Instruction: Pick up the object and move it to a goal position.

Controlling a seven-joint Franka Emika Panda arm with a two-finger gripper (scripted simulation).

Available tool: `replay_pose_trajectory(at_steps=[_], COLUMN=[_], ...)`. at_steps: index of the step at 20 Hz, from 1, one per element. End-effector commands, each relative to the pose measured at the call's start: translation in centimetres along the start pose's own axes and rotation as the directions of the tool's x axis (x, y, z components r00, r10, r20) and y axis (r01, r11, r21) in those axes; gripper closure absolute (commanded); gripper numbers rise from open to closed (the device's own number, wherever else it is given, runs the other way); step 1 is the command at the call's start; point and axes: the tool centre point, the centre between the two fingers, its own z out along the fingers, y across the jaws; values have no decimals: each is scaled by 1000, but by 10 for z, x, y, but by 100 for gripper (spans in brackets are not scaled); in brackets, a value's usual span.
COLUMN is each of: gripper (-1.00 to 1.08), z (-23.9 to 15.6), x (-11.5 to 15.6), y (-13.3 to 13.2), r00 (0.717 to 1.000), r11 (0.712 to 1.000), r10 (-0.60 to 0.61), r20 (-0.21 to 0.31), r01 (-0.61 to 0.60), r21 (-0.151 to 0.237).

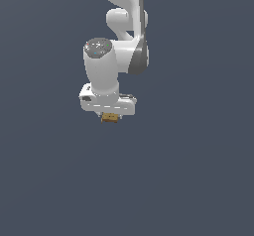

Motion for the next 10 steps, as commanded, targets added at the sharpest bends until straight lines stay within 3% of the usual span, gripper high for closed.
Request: replay_pose_trajectory(at_steps=[1, 10], gripper=[108, 108], z=[-27, -115], x=[6, 30], y=[15, 63], r00=[1000, 1000], r11=[1000, 1000], r10=[0, -1], r20=[0, 0], r01=[0, 1], r21=[1, 0])
